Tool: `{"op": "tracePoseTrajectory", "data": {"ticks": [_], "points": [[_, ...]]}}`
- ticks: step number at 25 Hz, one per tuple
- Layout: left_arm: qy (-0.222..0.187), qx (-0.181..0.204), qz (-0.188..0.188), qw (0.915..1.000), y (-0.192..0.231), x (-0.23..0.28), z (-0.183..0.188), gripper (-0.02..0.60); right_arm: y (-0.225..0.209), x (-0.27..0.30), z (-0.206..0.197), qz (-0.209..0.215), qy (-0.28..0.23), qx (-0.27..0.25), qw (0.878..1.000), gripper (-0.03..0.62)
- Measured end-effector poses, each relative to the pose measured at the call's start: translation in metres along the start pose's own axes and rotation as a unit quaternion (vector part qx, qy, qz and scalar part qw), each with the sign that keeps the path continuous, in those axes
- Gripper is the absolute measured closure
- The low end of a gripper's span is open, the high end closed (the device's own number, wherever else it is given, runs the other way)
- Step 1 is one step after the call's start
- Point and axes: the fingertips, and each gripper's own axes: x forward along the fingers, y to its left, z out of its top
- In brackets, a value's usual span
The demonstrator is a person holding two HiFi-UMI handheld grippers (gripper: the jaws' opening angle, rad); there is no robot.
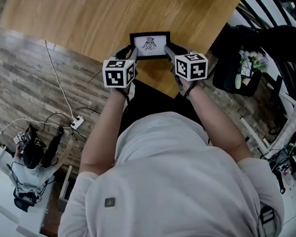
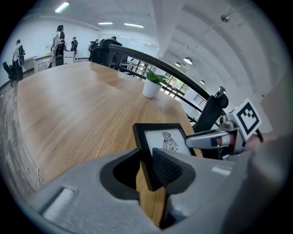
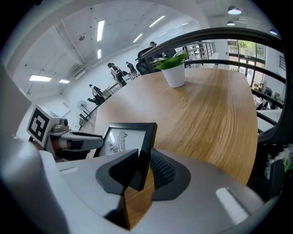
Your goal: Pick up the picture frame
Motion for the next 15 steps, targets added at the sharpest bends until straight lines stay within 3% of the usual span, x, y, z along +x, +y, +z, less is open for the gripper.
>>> {"op": "tracePoseTrajectory", "data": {"ticks": [15], "points": [[-0.087,0.043,0.005,0.9952,-0.021,-0.089,0.033,0.489,0.062,-0.061,0.031,0.009,-0.083,-0.026,0.996,0.499]]}}
